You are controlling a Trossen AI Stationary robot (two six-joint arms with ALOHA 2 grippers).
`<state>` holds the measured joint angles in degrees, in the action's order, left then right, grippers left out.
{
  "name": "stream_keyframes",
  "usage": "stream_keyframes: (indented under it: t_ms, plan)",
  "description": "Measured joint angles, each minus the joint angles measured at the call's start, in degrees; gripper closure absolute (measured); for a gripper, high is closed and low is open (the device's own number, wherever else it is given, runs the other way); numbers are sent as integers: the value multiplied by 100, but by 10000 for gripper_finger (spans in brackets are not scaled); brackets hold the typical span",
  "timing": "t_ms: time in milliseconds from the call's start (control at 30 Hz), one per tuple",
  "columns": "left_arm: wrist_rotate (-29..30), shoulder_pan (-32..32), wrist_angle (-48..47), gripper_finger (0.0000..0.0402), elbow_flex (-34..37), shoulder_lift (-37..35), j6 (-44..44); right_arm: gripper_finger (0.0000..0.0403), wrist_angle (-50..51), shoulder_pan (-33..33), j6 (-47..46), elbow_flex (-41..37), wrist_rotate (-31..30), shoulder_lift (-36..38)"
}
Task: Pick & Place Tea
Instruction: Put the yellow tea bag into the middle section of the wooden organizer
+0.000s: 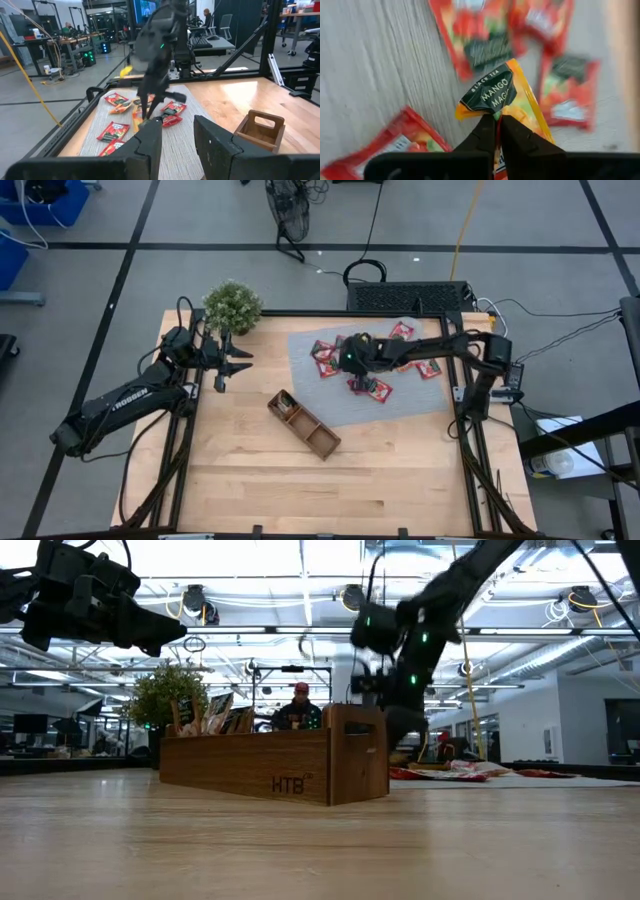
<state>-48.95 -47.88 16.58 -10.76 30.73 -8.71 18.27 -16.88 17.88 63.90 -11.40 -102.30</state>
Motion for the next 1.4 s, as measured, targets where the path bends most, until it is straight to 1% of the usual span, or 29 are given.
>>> stream_keyframes:
  t_ms: [67,133,200,233,300,367,467,533,567,667,767,833,867,1000,1033,1100,1167,1233,1300,1400]
  plan:
    - [1,3,85,284,0,2,0,399,-53,269,-84,2,-407,225]
    - [4,7,457,284,2,1,1,399,-210,584,-201,0,-886,410]
    - [0,24,832,284,2,-1,-3,400,-672,914,-247,-8,-1305,544]
    - [-1,33,1009,284,2,-1,1,400,-1070,1069,-233,-78,-1508,581]
    - [0,56,1246,284,2,-1,13,401,-2278,1331,-34,-316,-1830,592]
    - [2,112,1434,284,2,-1,181,401,-3682,1521,416,-690,-1981,541]
    - [-8,232,1624,284,2,2,633,402,-5932,1681,1182,-1236,-2037,349]
    - [60,323,1794,284,2,2,965,402,-7030,1717,1440,-1463,-2031,199]
    - [223,378,1941,284,2,2,1037,402,-7372,1717,1477,-1526,-2024,130]
    - [551,541,2140,284,2,23,1083,402,-7616,1670,1477,-1598,-2033,-26]
    - [561,793,2321,284,2,57,1519,402,-7616,1621,1475,-1600,-2035,-119]
    - [939,1006,2513,284,2,122,1766,402,-7659,1586,1501,-1596,-2045,-160]
    - [1305,1135,2625,284,1,188,1882,402,-7657,1575,1554,-1598,-2060,-164]
    - [3409,1641,2739,284,0,624,2818,402,-7939,1538,1967,-1554,-2167,-166]
    - [3838,1745,2752,284,0,783,2952,402,-8041,1537,2090,-1537,-2176,-165]
    - [4298,1904,2751,284,-35,1150,3226,402,-8111,1534,2278,-1469,-2174,-158]
    - [4380,2037,2726,284,-159,1578,3597,402,-8112,1536,2353,-1406,-2166,-158]
    - [4292,2199,2766,284,-387,2062,3829,402,-8109,1520,2352,-1370,-2152,-158]
    - [4164,2380,2761,284,-637,2551,3815,402,-8109,1507,2340,-1370,-2148,-158]
    - [4135,2650,2749,281,-1102,3312,3583,402,-8094,1505,2340,-1370,-2158,-158]
